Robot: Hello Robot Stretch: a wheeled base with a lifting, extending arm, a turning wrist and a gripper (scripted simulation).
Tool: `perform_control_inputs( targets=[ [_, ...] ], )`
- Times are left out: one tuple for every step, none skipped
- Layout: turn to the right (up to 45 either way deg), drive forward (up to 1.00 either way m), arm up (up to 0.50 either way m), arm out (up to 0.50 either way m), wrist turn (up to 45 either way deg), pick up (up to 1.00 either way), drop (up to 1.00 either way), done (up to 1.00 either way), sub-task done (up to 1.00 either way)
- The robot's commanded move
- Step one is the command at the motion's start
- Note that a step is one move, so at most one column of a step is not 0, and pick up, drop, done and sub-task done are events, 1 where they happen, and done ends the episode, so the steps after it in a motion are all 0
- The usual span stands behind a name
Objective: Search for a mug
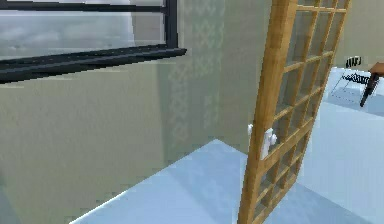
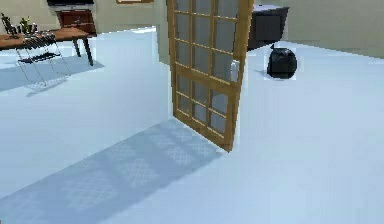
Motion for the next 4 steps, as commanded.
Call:
perform_control_inputs(
  targets=[
    [-3.0, 0.0, 0.0, 0.0, 0.0, 0.0, 0.0, 0.0, 0.0],
    [0.0, 0.05, 0.0, 0.0, 0.0, 0.0, 0.0, 0.0, 0.0],
    [45.0, 0.0, 0.0, 0.0, 0.0, 0.0, 0.0, 0.0, 0.0],
    [27.0, 0.0, 0.0, 0.0, 0.0, 0.0, 0.0, 0.0, 0.0]
  ],
)
